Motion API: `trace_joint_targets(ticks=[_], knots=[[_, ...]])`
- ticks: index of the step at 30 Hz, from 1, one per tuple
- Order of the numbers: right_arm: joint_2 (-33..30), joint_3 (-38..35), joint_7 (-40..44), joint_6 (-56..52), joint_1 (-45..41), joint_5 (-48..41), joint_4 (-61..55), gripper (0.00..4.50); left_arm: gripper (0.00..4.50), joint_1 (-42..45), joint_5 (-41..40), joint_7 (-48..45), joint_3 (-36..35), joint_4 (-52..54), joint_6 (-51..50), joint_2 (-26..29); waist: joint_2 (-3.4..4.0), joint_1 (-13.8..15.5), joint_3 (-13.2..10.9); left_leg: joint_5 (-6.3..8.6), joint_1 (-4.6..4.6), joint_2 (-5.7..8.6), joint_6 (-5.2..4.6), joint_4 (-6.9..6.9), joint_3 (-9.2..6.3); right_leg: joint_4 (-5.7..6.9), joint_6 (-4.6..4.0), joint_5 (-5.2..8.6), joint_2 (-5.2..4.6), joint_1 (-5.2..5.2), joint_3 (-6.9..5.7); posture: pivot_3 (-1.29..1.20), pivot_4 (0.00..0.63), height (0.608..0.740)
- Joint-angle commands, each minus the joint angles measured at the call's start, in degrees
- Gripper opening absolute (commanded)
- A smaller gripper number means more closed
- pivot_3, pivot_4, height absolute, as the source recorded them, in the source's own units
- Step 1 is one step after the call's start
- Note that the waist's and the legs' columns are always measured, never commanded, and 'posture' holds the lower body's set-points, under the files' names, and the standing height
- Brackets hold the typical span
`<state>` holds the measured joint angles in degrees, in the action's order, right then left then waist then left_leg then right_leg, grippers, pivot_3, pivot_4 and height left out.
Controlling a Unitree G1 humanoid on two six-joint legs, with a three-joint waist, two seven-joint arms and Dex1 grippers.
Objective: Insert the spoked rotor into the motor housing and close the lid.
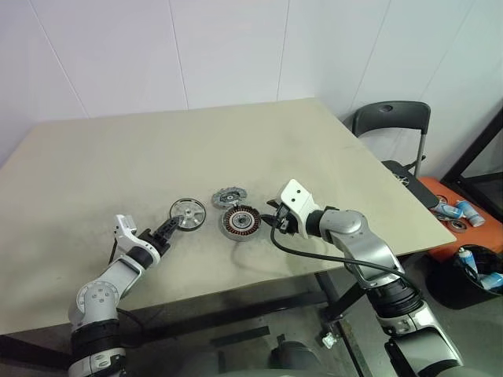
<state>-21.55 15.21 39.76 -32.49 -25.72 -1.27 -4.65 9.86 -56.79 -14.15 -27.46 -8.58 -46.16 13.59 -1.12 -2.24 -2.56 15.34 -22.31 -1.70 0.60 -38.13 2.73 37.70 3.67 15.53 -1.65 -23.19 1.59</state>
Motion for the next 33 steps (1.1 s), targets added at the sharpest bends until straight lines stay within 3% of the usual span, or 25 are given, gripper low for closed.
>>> trace_joint_targets(ticks=[1,4,16,24,33], knots=[[-0.51,-1.13,-0.26,0.67,-1.45,-0.4,-1.47,2.03,1.03,0.95,-0.32,-1.93,0.65,0.69,-0.39,-0.11,0.0,0.06,0.0,0.0,-0.01,0.0,0.0,0.0,0.0,-0.02,0.0,0.0,0.0,0.0,0.0,0.0,0.0,0.74],[-0.53,-1.15,-0.3,0.76,-1.54,-0.39,-1.32,2.03,0.4,1.33,0.14,-1.7,0.66,0.22,-0.57,-0.09,0.01,0.13,0.0,0.0,-0.01,0.0,0.0,0.0,-0.01,-0.03,-0.01,0.0,-0.02,0.0,-0.01,0.0,0.0,0.74],[-0.63,-0.79,-0.69,1.34,-1.22,0.05,-1.22,2.03,0.4,2.3,0.74,-3.86,0.67,-1.44,-1.96,0.7,0.01,0.46,0.0,0.0,-0.02,0.0,0.0,0.0,-0.02,-0.05,-0.01,0.0,-0.03,0.0,-0.02,0.0,0.0,0.74],[-2.85,-1.73,1.24,0.52,-0.97,-1.18,-2.74,2.03,0.4,-0.93,-9.62,-10.47,-0.77,6.02,-12.34,3.06,0.0,0.04,-0.02,0.02,-0.19,-0.01,0.0,0.15,-0.02,-0.32,-0.01,0.0,-0.1,-0.09,-0.02,0.0,0.0,0.74],[-5.35,-6.06,0.63,-1.62,0.82,-3.29,-5.12,2.03,0.4,2.69,-14.23,-9.27,1.76,8.14,-17.83,3.31,0.02,-0.03,-0.03,0.02,-0.19,-0.02,0.0,0.21,-0.04,-0.35,-0.02,0.0,-0.13,-0.1,-0.01,0.0,0.0,0.74]])
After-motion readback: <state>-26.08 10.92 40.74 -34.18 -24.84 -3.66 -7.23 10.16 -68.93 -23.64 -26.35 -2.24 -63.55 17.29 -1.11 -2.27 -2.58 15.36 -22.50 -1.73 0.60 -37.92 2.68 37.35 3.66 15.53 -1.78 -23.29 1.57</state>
